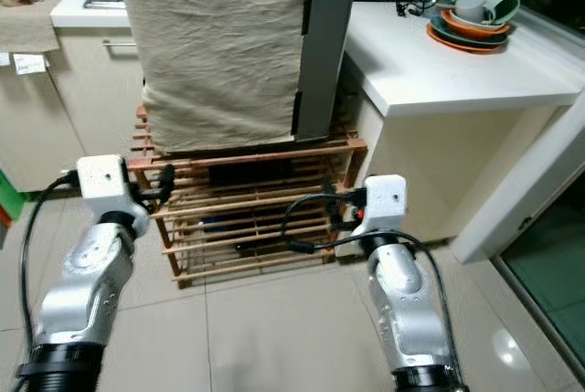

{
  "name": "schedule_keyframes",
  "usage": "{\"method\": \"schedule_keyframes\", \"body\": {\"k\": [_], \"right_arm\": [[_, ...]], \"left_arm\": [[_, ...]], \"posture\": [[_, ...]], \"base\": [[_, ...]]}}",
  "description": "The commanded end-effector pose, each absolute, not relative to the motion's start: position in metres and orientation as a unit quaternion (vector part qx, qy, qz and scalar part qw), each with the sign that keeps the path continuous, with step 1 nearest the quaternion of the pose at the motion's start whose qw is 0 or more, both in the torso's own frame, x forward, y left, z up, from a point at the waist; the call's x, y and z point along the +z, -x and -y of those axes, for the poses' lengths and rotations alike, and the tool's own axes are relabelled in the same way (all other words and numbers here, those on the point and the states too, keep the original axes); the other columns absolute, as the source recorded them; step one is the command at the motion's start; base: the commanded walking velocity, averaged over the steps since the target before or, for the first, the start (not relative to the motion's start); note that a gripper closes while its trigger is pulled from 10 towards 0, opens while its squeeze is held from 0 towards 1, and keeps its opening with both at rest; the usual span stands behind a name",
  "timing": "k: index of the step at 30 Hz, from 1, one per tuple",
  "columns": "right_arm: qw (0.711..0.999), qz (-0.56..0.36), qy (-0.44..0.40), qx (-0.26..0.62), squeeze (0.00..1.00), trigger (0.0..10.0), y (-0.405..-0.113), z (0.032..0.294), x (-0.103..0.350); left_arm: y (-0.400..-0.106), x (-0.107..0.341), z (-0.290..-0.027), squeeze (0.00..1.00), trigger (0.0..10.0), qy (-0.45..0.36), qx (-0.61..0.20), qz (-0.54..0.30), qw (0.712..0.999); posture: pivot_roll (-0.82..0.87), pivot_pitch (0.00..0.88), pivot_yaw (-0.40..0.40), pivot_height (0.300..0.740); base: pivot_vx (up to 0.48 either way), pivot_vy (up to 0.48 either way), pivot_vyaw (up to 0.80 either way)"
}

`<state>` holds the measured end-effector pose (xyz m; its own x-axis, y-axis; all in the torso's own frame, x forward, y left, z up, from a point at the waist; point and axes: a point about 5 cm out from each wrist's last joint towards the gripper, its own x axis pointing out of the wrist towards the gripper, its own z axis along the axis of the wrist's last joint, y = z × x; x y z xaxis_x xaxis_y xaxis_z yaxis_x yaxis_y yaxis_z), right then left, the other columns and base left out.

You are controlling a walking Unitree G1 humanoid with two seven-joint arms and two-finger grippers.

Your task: Restocking fridge

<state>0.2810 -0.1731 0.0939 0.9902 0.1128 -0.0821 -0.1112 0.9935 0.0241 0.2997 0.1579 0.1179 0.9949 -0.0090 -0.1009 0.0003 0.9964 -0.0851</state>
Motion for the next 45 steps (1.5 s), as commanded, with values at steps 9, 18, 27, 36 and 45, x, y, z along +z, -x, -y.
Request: {"method": "schedule_keyframes", "body": {"k": [9,18,27,36,45], "right_arm": [[0.999,-0.03,-0.035,0.017,0.0,10.0,-0.285,0.187,0.097],[0.999,-0.03,-0.031,0.025,0.0,10.0,-0.29,0.184,0.097],[0.999,-0.012,-0.019,0.033,0.0,10.0,-0.3,0.186,0.106],[0.999,0.011,-0.026,0.015,0.0,10.0,-0.303,0.189,0.111],[0.993,0.093,-0.022,-0.075,0.0,10.0,-0.291,0.206,0.137]], "left_arm": [[-0.309,0.128,-0.163,0.0,10.0,0.025,-0.011,-0.035,0.999],[-0.305,0.124,-0.164,0.0,10.0,0.009,-0.009,-0.032,0.999],[-0.301,0.13,-0.158,0.0,10.0,0.051,-0.042,-0.004,0.998],[-0.304,0.131,-0.156,0.0,10.0,0.033,-0.068,0.003,0.997],[-0.312,0.186,-0.105,0.0,10.0,0.037,-0.183,0.094,0.978]], "posture": [[-0.06,0.0,0.0,0.74],[-0.06,0.0,-0.013,0.74],[-0.04,0.0,-0.031,0.74],[-0.04,0.0,-0.033,0.74],[-0.1,0.0,-0.005,0.74]], "base": [[0.325,0.354,0.0],[0.245,0.383,0.0],[0.0,0.388,-0.66],[0.0,0.48,-0.78],[0.0,0.48,-0.8]]}}
